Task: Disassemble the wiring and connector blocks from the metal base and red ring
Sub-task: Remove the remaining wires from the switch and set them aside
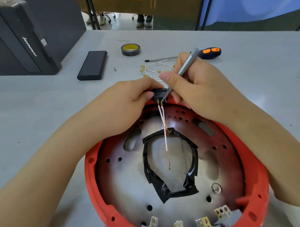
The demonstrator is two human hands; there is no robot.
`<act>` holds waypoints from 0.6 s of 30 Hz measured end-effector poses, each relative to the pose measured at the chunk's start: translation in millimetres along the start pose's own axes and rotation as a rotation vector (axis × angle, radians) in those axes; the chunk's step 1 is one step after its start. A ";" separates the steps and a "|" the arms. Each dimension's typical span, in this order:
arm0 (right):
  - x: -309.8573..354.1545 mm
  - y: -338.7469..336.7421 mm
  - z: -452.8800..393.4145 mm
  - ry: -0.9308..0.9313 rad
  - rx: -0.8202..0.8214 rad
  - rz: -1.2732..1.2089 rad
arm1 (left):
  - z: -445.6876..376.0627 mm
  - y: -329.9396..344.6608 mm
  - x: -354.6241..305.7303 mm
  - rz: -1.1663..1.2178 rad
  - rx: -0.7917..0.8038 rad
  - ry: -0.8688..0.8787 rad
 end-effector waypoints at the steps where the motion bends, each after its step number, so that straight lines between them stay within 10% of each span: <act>1: 0.4 0.2 0.8 -0.007 -0.001 0.014 | 0.1 -0.1 -0.2 -0.002 0.001 0.004; 18: -3.1 1.0 -9.0 0.114 0.000 -0.049 | -0.4 0.7 0.9 -0.013 -0.008 -0.013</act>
Point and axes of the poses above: each hand's wrist, its own z-axis away from the middle knuckle, its own y-axis out of the palm, x = y × z, the point moved 3 cm from there along -z, towards the middle knuckle, and after that the axes turned 14 degrees about -z, right-handed, at the moved point
